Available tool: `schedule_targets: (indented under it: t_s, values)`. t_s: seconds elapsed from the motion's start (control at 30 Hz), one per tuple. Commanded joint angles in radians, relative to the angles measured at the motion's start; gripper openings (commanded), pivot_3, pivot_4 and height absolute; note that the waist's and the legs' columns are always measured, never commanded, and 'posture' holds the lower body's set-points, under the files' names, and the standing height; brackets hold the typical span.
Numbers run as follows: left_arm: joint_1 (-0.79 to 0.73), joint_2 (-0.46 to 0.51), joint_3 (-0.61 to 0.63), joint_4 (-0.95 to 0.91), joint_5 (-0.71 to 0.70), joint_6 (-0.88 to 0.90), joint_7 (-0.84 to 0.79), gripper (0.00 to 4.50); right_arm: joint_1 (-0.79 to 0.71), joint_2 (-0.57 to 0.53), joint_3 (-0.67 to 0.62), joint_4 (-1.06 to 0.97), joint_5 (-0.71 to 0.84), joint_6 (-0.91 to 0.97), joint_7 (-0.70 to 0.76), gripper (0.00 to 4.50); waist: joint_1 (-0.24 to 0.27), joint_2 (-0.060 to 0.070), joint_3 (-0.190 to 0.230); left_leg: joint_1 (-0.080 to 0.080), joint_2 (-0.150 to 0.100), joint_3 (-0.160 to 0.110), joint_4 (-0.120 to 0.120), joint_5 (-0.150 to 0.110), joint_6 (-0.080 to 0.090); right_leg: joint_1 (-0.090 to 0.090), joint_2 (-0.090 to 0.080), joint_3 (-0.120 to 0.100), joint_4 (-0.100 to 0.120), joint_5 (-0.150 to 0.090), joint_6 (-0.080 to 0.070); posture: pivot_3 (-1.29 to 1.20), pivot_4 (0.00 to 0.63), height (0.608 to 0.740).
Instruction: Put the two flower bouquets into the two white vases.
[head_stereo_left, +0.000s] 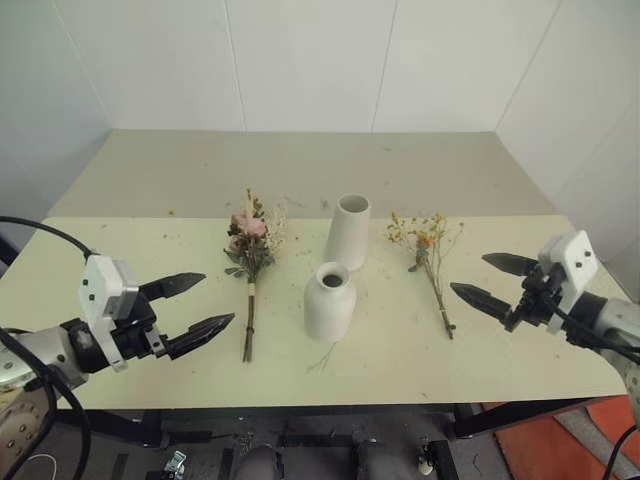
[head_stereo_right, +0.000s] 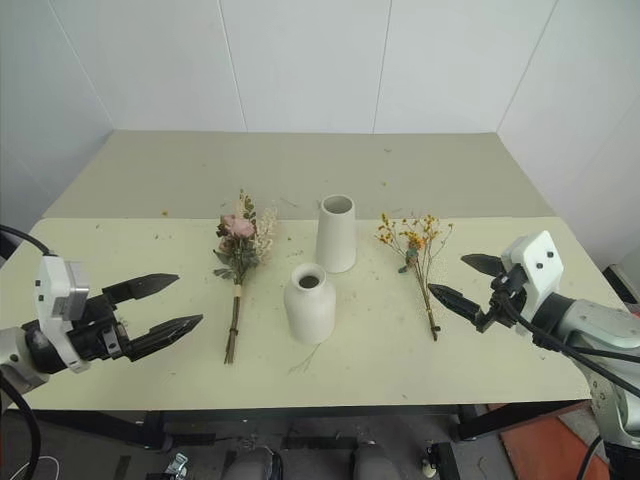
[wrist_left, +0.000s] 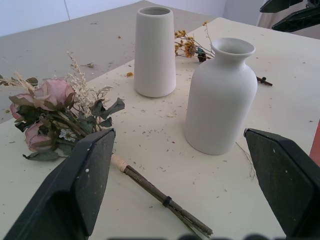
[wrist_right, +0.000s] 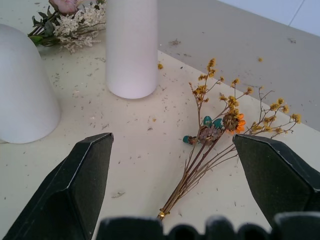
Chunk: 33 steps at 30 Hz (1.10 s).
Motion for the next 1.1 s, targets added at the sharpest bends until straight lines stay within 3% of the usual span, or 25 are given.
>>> schedule_targets:
  t_s: [0.03,0.73,0.87,1.1]
  values:
    - [0.006,0.012,0.030,-0.024,-0.012,-0.008,-0.002,4.50,-0.013,-0.013,-0.018,-0.013,0.000,-0.021,0.003,4.48,0.000,0.000,0.000,0.000,0.000,0.000,0.000,0.000,0.000,0.000,0.000,0.000,0.000,0.000,0.000,0.00,0.150,0.740]
    - [-0.035,0.029,0.011,-0.016,-0.030,-0.006,-0.016,4.50,-0.045,-0.070,0.037,0.008,-0.046,0.011,0.013,4.48,0.000,0.000,0.000,0.000,0.000,0.000,0.000,0.000,0.000,0.000,0.000,0.000,0.000,0.000,0.000,0.00,0.150,0.740]
    - [-0.043,0.026,0.004,-0.023,-0.034,-0.003,-0.013,4.50,-0.113,-0.106,0.083,0.004,-0.011,0.212,-0.034,4.48,-0.002,0.000,0.000,0.000,0.000,0.000,0.000,0.000,0.000,0.000,0.000,0.000,0.000,0.000,0.000,0.00,0.150,0.740]
    - [-0.085,0.023,-0.025,-0.019,-0.039,-0.010,-0.017,4.50,-0.465,-0.107,0.266,0.147,0.009,0.715,-0.168,4.48,-0.008,0.000,0.000,0.000,0.000,0.000,0.000,0.000,0.000,0.000,0.000,0.000,0.000,0.000,-0.001,0.00,0.150,0.740]
